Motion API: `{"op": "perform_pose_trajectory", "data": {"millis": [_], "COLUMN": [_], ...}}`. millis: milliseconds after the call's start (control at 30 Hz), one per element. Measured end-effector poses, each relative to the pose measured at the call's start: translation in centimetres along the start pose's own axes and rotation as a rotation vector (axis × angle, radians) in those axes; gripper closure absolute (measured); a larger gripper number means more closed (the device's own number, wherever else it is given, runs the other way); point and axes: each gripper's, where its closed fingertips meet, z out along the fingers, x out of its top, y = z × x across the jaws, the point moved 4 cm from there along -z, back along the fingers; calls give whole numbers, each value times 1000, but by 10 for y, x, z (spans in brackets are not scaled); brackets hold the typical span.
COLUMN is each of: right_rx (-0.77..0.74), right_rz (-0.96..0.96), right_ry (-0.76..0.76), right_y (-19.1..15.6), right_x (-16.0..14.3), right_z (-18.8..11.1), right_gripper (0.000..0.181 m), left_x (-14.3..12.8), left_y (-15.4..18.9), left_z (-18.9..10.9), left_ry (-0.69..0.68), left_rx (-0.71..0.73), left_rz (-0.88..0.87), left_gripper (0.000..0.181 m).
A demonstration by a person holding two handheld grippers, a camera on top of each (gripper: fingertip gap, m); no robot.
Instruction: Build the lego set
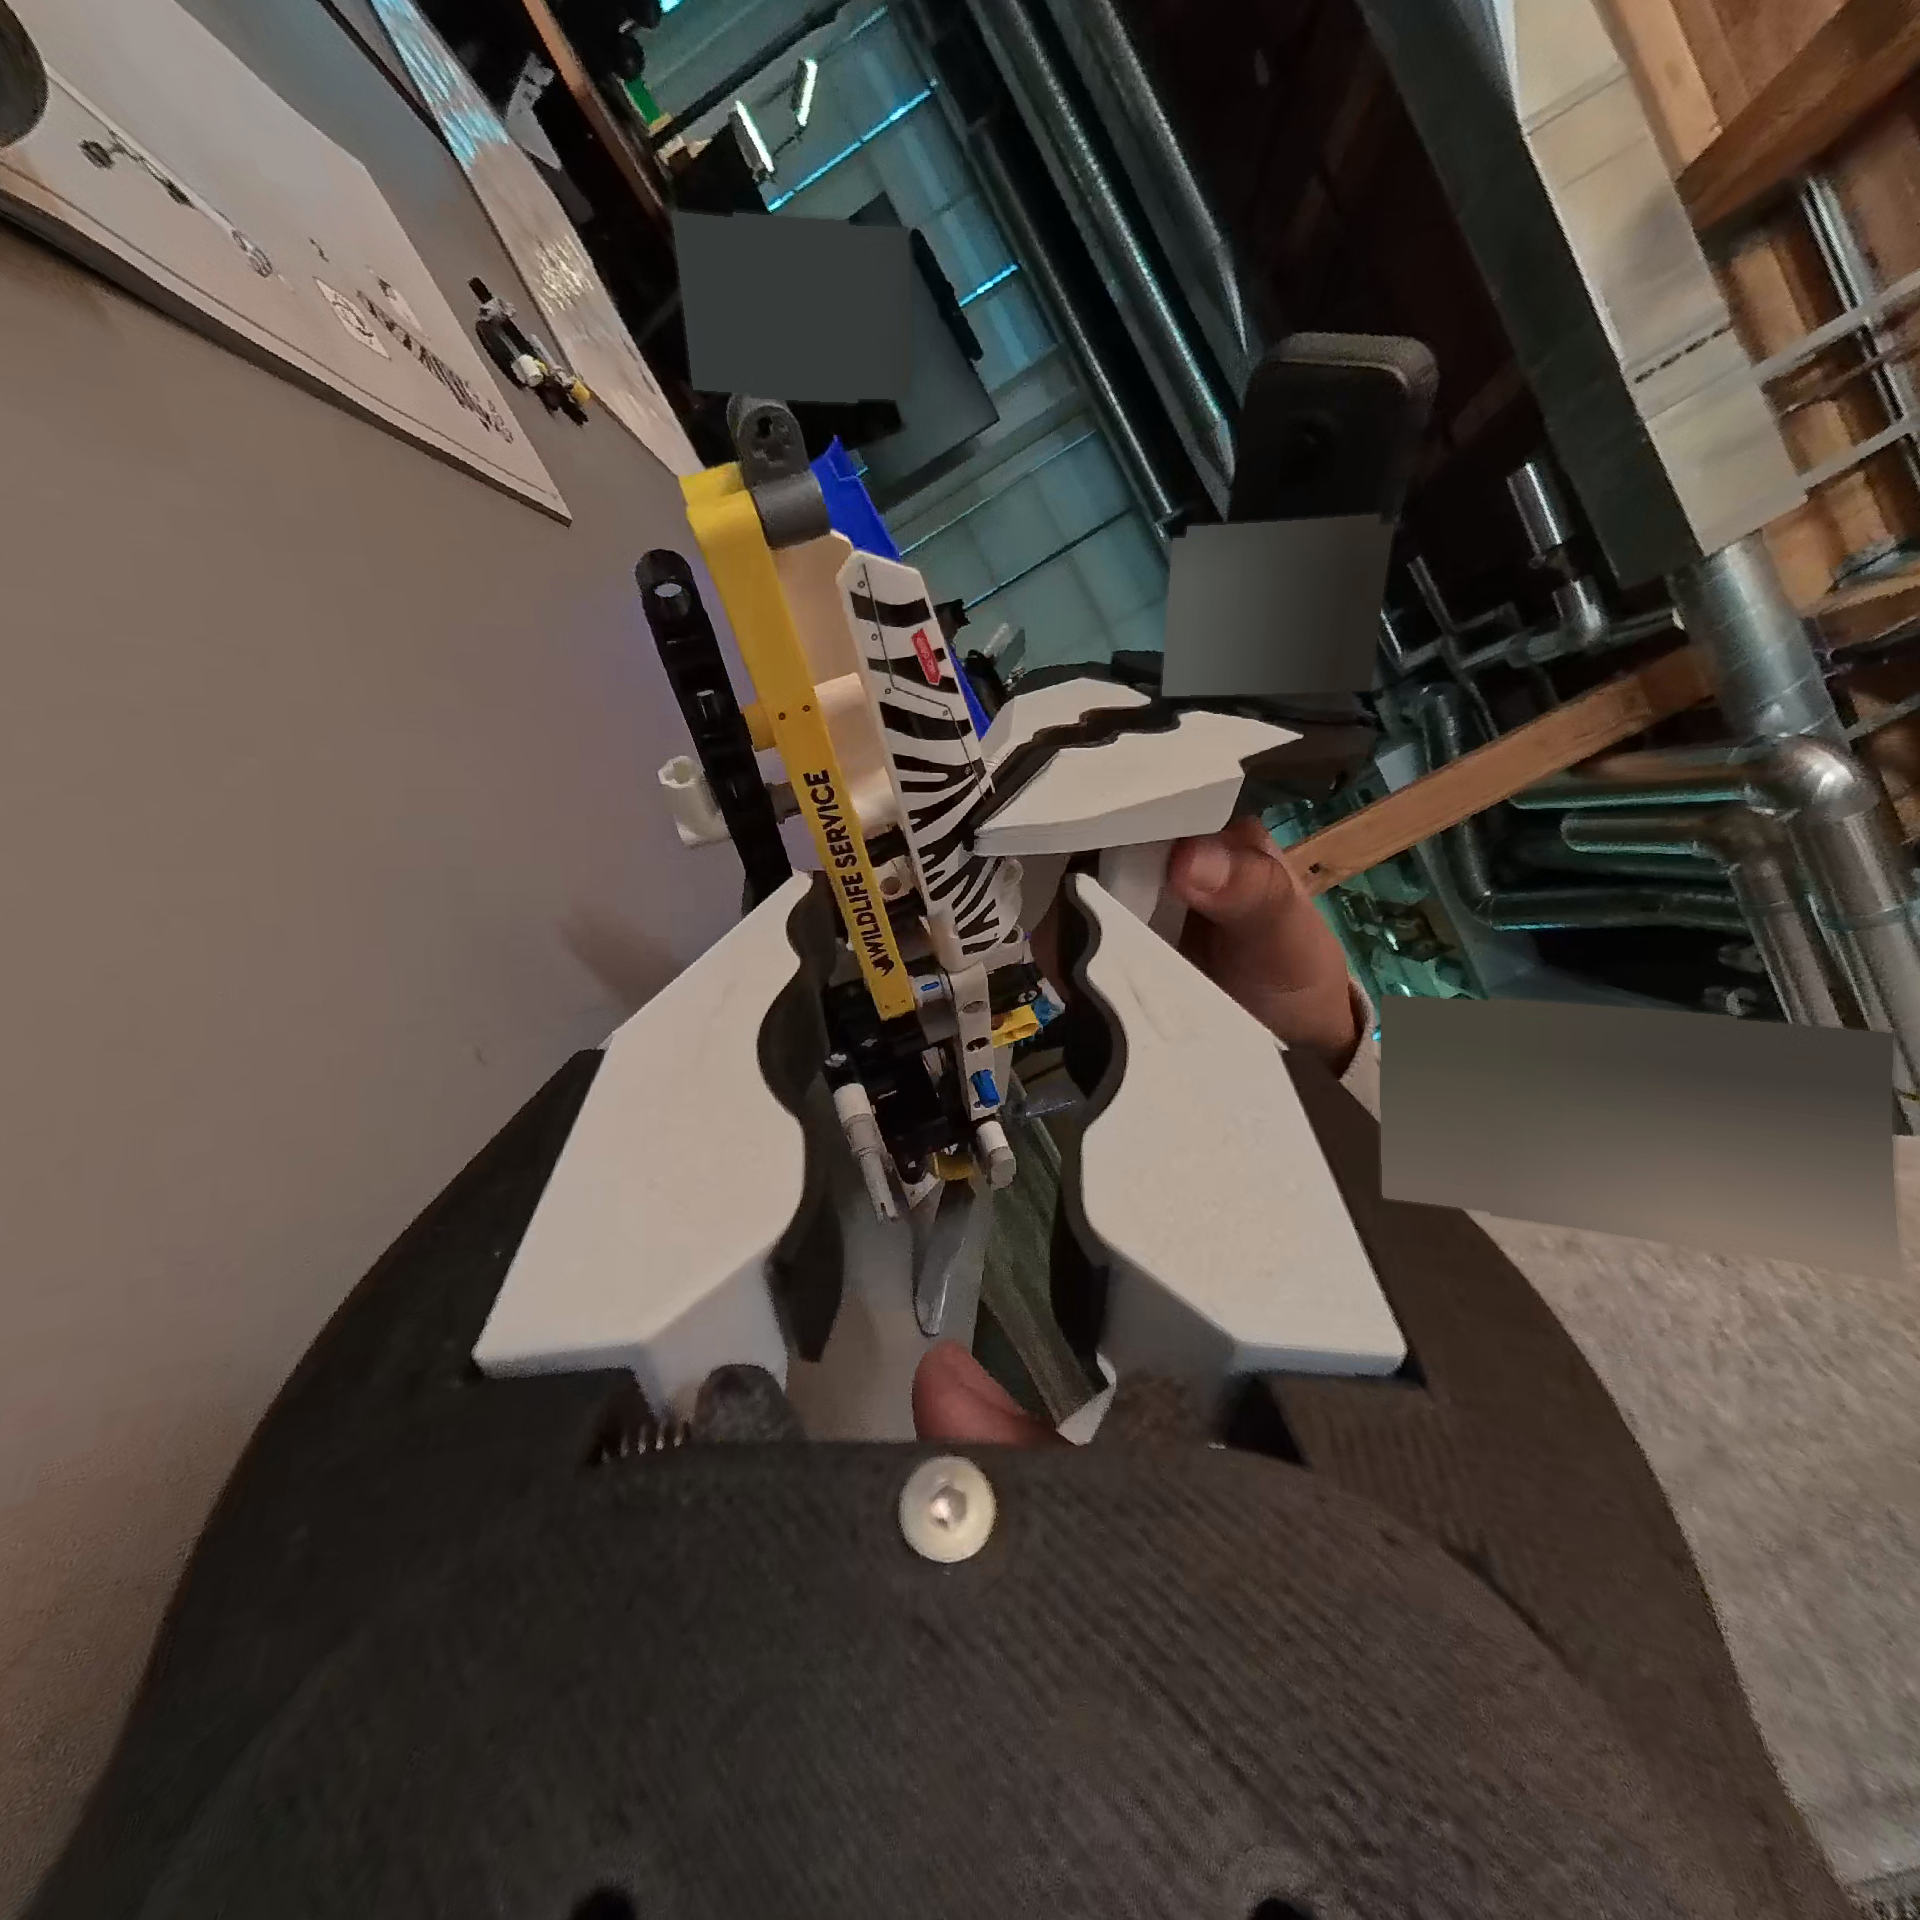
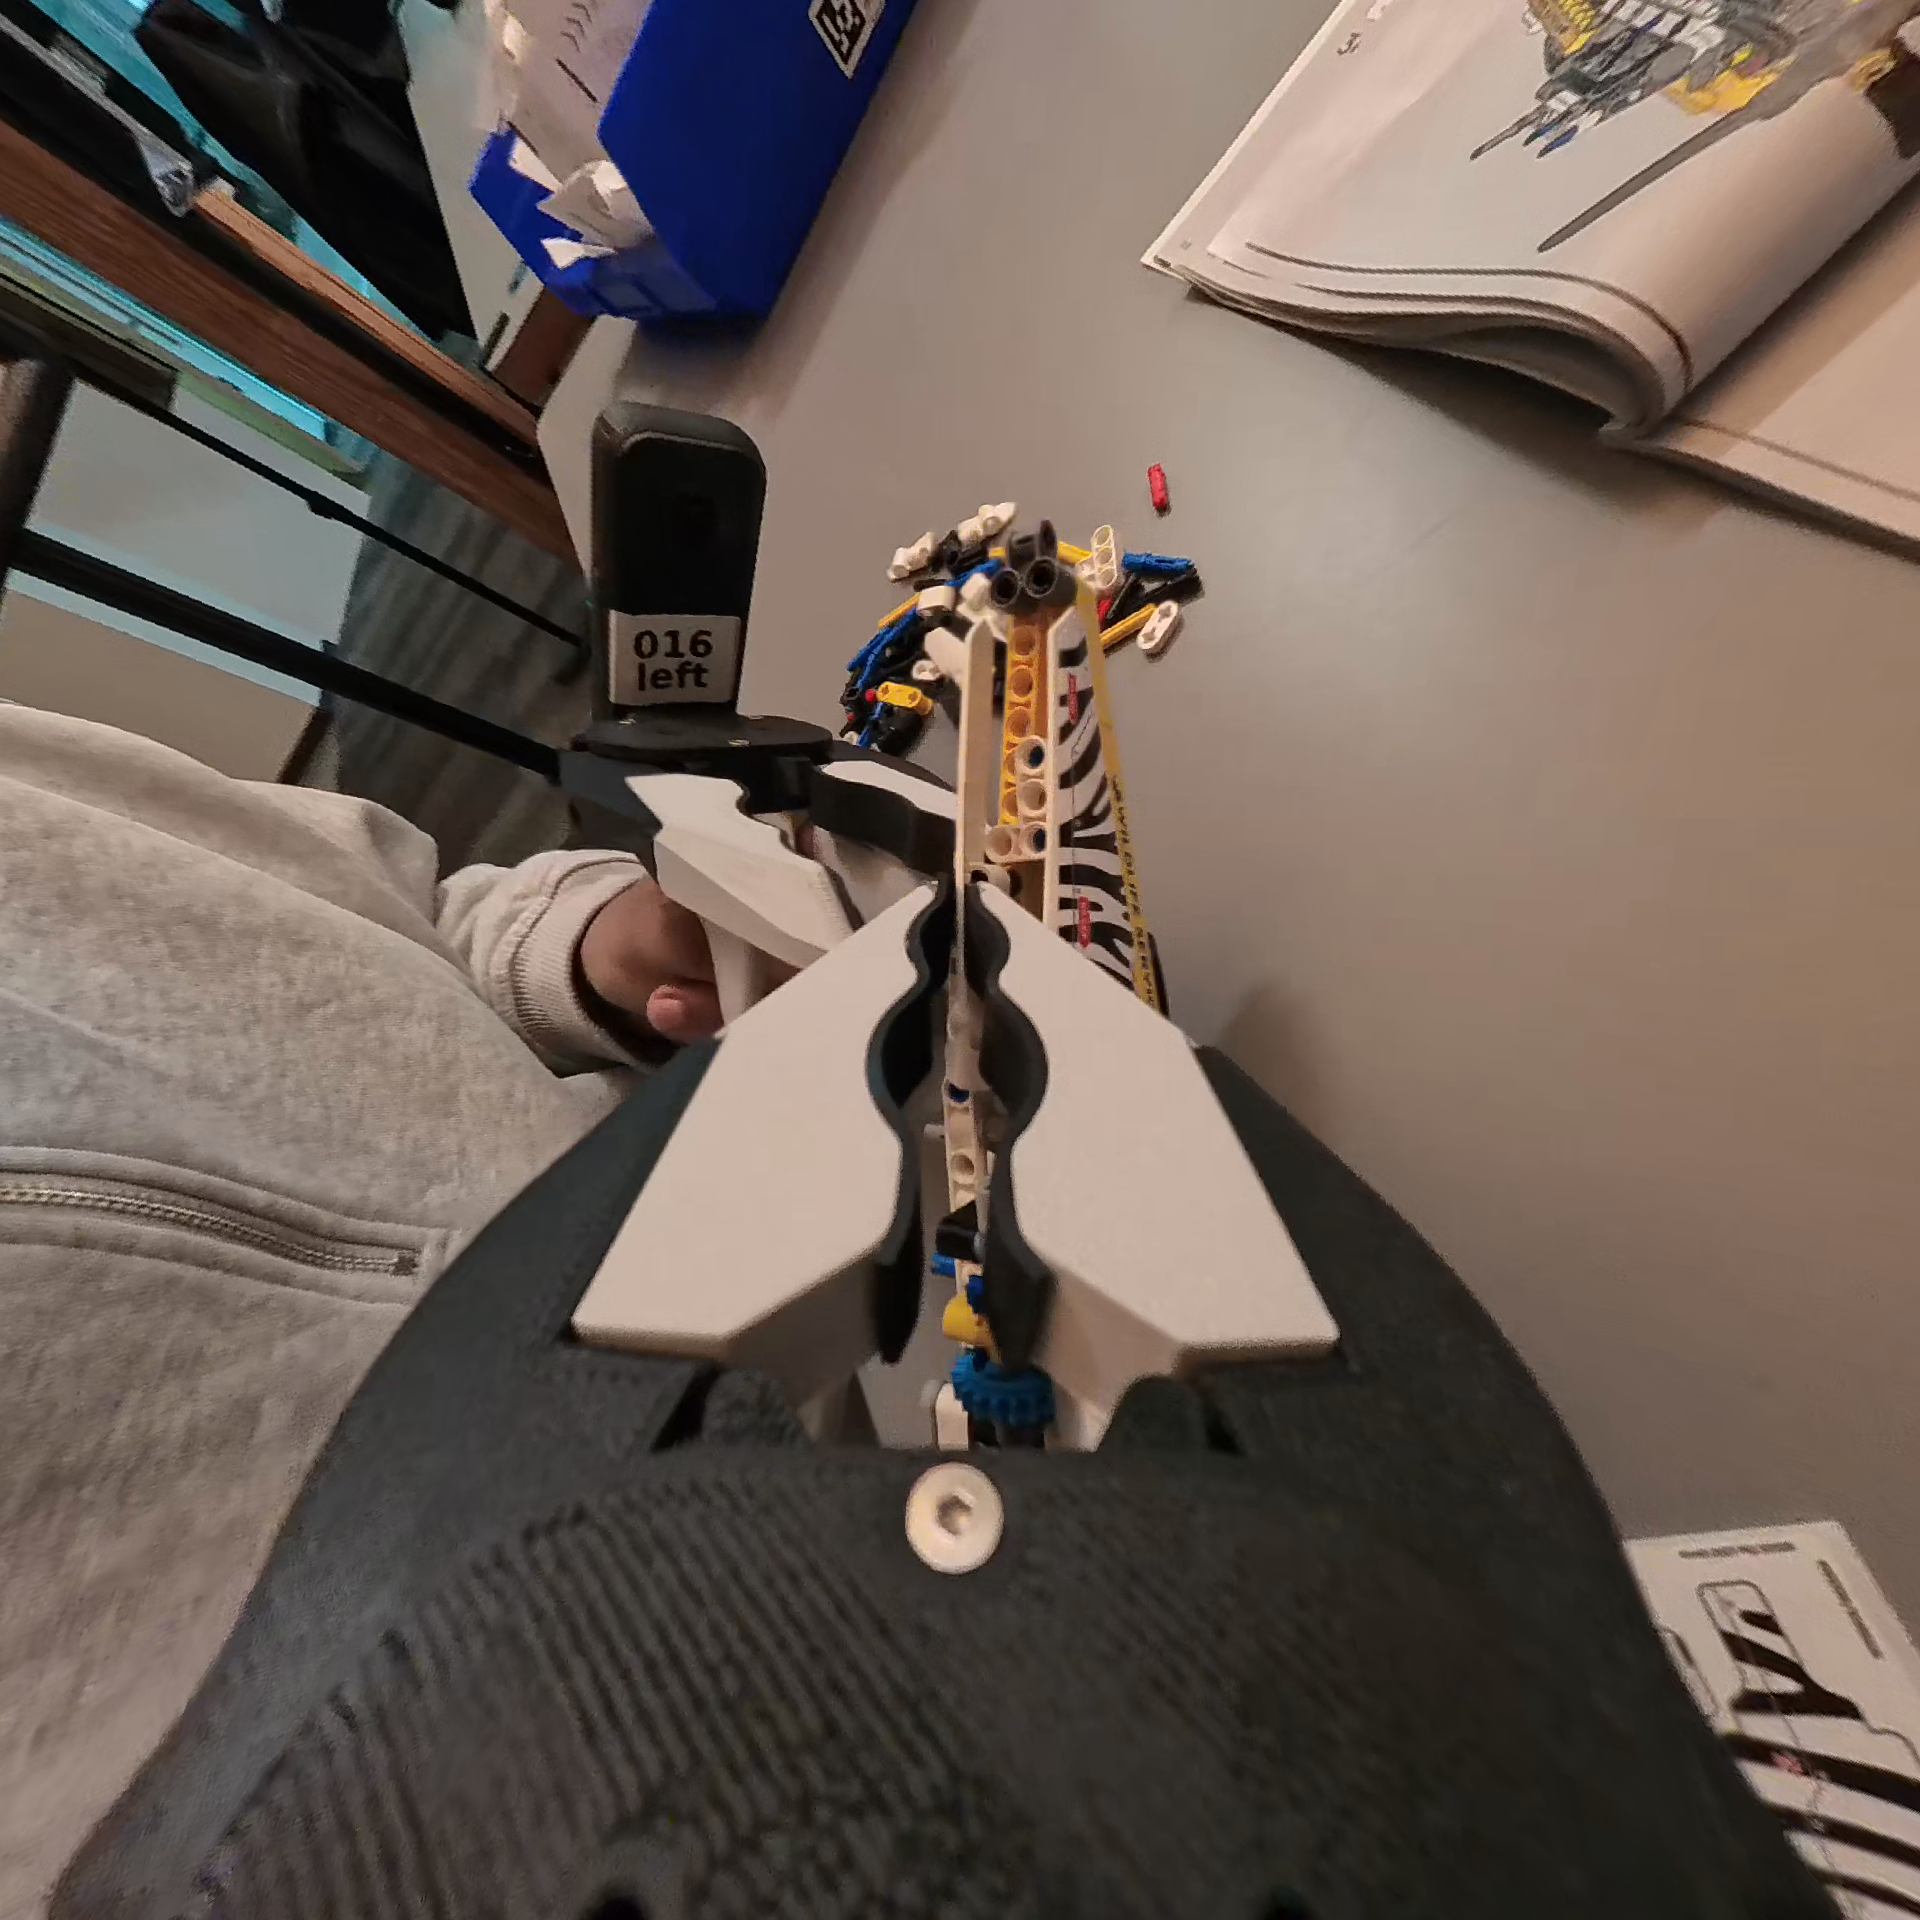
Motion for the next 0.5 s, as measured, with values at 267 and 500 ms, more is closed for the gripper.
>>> {"op": "perform_pose_trajectory", "data": {"millis": [267,500], "right_rx": [-117,-113], "right_rz": [-107,-103], "right_ry": [-13,-16], "right_y": [-1,1], "right_x": [-2,-2], "right_z": [3,4], "right_gripper": [181,181], "left_x": [-2,-3], "left_y": [-2,-3], "left_z": [2,3], "left_ry": [-15,-20], "left_rx": [25,39], "left_rz": [10,15], "left_gripper": [135,133]}}
